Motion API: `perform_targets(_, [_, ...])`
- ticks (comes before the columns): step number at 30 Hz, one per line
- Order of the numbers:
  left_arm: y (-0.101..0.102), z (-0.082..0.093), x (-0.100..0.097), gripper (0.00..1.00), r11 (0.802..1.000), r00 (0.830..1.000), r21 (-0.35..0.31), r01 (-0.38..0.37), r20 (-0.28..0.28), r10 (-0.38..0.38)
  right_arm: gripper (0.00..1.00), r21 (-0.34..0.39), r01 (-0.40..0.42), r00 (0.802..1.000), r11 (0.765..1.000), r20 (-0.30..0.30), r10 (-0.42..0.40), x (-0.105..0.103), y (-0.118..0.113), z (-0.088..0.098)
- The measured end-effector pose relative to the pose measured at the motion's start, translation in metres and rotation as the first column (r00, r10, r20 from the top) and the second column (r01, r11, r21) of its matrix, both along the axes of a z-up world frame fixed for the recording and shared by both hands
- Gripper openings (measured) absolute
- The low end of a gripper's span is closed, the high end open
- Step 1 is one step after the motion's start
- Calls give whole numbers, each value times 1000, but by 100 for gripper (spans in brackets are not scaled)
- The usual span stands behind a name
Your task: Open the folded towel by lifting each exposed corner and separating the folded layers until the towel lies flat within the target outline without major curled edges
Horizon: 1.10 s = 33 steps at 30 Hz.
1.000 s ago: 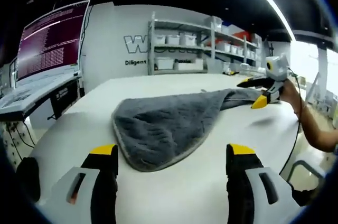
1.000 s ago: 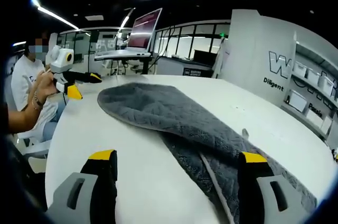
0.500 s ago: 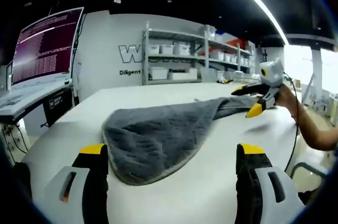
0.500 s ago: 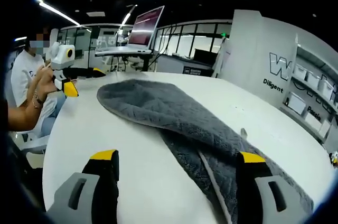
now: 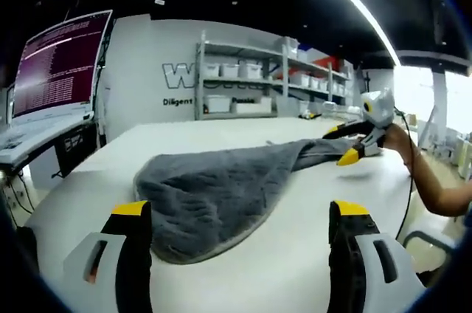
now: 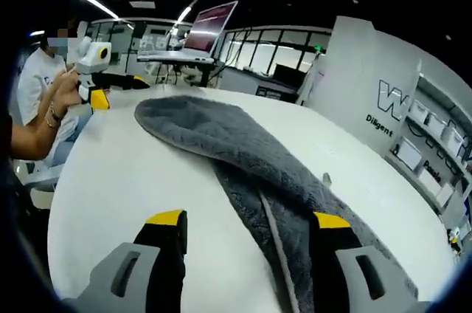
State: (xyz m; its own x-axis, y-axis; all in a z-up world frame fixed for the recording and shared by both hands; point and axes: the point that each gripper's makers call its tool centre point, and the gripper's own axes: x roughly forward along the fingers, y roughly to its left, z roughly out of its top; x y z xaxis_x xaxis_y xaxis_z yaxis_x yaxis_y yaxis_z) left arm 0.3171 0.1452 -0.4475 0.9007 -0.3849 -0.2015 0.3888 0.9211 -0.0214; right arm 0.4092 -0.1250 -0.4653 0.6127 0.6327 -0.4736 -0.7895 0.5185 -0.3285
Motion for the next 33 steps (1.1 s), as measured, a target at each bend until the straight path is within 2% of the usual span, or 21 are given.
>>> perform_targets(5, [-2,-1,-1,96,1000,1000,3,-2,-3,2,46,-31,10,1000,999,15,-10,4,-4,-5])
perform_targets(8, [-2,2,-3,96,1000,1000,-3,-3,4,3,44,-86,33,999,996,0,-33,6,-11,-14])
perform_targets(10, [-1,4,-3,96,1000,1000,-4,-6,10,6,40,-118,54,998,991,20,-52,9,-17,-14])
perform_targets(12, [0,6,-3,95,1000,1000,-4,-9,12,9,33,-129,64,998,990,33,-60,11,-21,-13])
perform_targets(14, [0,5,-3,95,1000,1000,1,-5,10,5,31,-130,77,996,988,43,-72,13,-24,-11])
perform_targets(16, [-1,4,-4,95,1000,1000,6,-3,5,3,28,-161,95,995,982,51,-88,16,-30,-14])
perform_targets(18, [1,4,-5,94,1000,1000,0,-6,7,6,27,-227,112,993,967,53,-102,17,-36,-22])
perform_targets(20, [2,5,-6,94,1000,1000,-1,-11,9,11,24,-245,114,993,963,42,-107,17,-37,-27])
perform_targets(27, [2,5,-8,93,1000,1000,-1,-5,4,5,8,-234,135,990,963,71,-122,23,-45,-22])
perform_targets(29, [2,5,-8,93,1000,1000,-2,-5,5,5,3,-209,127,991,970,68,-115,23,-43,-20])
perform_targets(33, [1,4,-8,93,1000,1000,-2,-3,1,3,2,-203,122,992,972,70,-109,22,-41,-19])
